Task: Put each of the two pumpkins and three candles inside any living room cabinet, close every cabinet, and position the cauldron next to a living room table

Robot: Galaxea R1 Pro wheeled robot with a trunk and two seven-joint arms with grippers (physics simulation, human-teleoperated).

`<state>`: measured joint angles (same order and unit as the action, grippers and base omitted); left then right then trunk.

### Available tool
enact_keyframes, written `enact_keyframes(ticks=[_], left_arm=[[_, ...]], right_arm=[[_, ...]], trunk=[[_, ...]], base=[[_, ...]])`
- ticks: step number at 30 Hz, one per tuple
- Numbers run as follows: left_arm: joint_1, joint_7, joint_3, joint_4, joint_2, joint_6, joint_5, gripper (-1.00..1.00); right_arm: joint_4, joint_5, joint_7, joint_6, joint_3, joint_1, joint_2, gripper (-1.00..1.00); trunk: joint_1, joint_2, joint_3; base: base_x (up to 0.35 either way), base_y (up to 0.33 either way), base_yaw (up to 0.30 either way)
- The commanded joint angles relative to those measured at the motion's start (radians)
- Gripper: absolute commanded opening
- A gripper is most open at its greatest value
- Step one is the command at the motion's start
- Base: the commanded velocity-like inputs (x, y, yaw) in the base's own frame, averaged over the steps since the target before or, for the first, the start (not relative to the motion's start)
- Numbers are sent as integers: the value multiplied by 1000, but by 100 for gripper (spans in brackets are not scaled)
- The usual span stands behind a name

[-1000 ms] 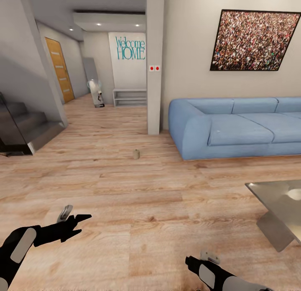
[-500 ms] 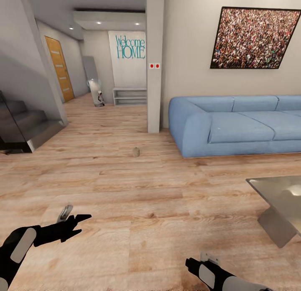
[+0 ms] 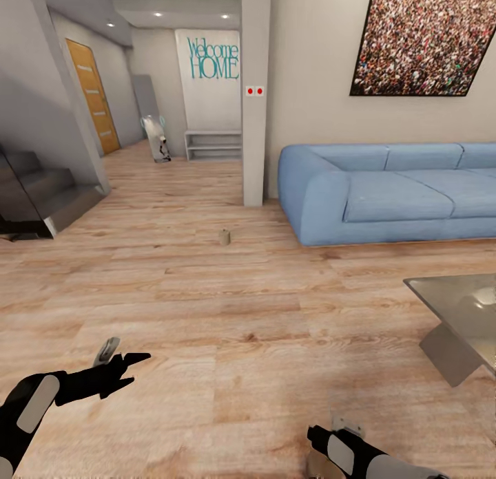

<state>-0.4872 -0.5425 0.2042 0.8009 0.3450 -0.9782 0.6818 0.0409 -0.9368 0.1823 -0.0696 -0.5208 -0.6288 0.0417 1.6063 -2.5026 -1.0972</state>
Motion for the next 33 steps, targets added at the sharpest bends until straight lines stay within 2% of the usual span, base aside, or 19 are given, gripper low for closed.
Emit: enact_keyframes(ticks=[1,15,18,25,33], left_arm=[[-1,-6,3,0,0,-5,-4,100],[-1,-5,2,0,-1,-5,-4,100],[-1,-6,1,0,-1,-5,-3,100],[-1,-5,1,0,-1,-5,-4,100],[-1,-5,1,0,-1,-5,-2,100]], right_arm=[[2,-5,7,-6,-8,0,0,100],[4,-4,6,3,-10,0,0,100],[4,-4,5,9,-10,0,0,100],[5,-2,5,14,-11,0,0,100],[5,-2,2,47,-11,0,1,100]], trunk=[[0,-1,-5],[6,-4,-59],[6,-4,-59],[9,-6,-86],[13,-7,-117]], base=[[-61,0,0],[-8,0,0],[0,0,0],[0,0,0],[0,0,0]])
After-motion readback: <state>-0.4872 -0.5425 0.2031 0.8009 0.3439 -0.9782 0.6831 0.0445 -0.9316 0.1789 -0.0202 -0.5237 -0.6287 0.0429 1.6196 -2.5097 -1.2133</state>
